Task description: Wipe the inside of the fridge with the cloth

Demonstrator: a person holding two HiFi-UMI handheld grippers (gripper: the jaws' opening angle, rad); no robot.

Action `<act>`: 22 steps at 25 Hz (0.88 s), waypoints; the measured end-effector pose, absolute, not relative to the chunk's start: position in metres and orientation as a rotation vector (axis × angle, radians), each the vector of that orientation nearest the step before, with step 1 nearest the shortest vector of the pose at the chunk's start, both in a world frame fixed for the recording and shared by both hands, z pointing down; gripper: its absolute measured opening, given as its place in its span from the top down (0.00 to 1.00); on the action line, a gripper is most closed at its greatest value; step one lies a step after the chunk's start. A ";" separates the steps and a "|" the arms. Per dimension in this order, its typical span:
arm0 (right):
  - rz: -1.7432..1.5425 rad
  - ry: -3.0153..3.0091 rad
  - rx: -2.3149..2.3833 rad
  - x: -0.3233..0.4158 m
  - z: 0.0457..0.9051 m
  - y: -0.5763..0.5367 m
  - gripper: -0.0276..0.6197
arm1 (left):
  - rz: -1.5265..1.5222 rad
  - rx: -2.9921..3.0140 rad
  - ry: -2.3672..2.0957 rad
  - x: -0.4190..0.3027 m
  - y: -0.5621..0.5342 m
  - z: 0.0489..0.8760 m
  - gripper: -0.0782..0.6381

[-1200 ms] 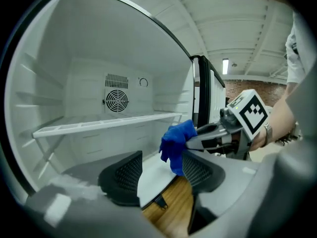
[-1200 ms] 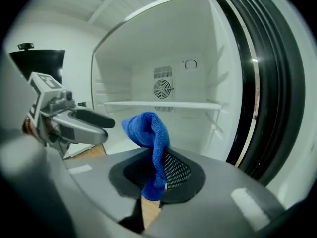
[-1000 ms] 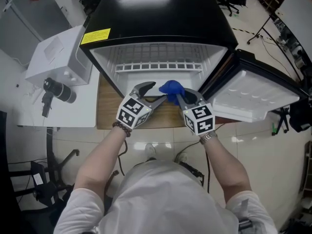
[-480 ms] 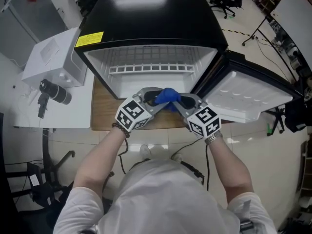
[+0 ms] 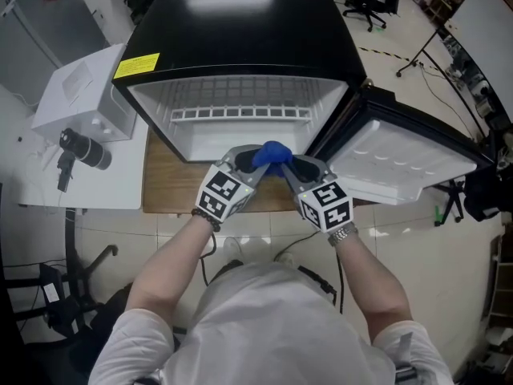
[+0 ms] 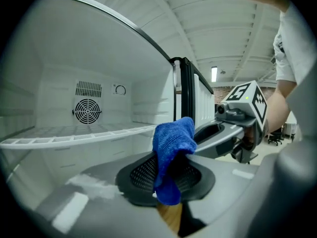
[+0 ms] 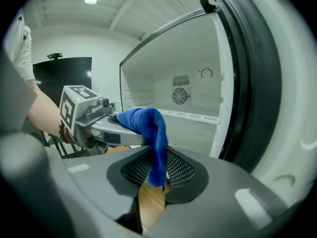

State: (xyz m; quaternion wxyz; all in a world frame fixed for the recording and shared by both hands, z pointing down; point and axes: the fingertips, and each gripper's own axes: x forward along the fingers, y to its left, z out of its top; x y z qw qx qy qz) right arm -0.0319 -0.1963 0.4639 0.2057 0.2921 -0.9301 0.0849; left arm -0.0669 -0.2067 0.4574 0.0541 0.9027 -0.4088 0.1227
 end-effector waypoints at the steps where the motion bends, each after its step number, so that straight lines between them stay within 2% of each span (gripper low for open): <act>1: 0.248 -2.581 0.839 -0.027 0.465 -0.198 0.83 | 0.367 2.724 -1.264 -0.068 -0.210 0.459 0.79; 9: 0.238 -2.533 0.992 0.011 0.458 -0.204 0.83 | 0.443 2.652 -1.380 -0.060 -0.235 0.480 0.79; 13: 0.208 -2.544 1.033 0.022 0.445 -0.206 0.95 | 0.499 2.634 -1.402 -0.050 -0.247 0.494 0.79; 22: 0.139 -2.548 1.048 0.025 0.434 -0.212 0.95 | 0.531 2.588 -1.449 -0.028 -0.275 0.519 0.79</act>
